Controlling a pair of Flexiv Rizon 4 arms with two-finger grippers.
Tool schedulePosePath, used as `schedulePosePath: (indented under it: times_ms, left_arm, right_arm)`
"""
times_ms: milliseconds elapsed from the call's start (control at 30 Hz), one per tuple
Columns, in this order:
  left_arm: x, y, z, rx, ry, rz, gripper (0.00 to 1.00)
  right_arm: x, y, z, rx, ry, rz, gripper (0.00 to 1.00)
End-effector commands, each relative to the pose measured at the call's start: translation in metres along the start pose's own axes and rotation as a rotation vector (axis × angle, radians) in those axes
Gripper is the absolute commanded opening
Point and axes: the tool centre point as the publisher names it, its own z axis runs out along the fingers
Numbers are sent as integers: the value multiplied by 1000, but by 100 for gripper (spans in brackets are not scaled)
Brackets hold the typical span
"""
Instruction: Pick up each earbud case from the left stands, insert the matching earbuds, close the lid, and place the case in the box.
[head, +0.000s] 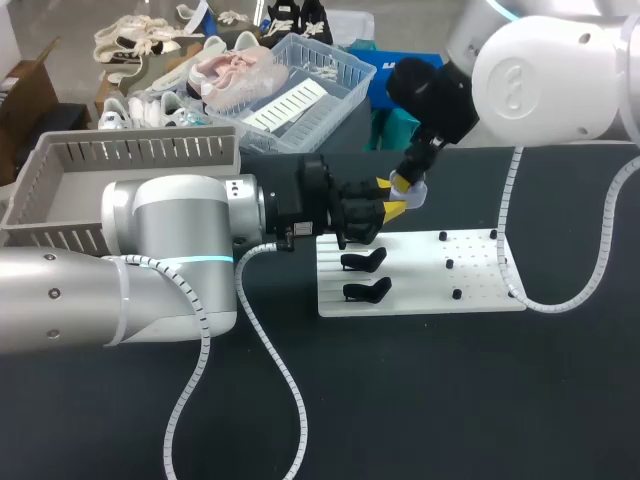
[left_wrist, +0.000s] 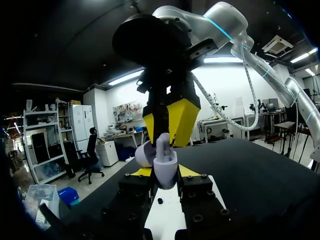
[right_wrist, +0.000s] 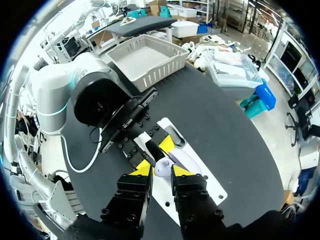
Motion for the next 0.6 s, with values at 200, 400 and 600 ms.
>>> schedulePosePath:
  times_ms: [200, 400, 600]
  left_arm:
    - [0, -1, 1, -6, -1, 2, 0]
    - [0, -1, 1, -6, -1, 2, 0]
    - [0, -1, 1, -6, -1, 2, 0]
  right_arm:
    - [1, 0, 0, 0, -4, -1, 29]
    - [2, 1, -1, 3, -6, 1, 28]
    - [3, 3, -14, 26, -33, -2, 28]
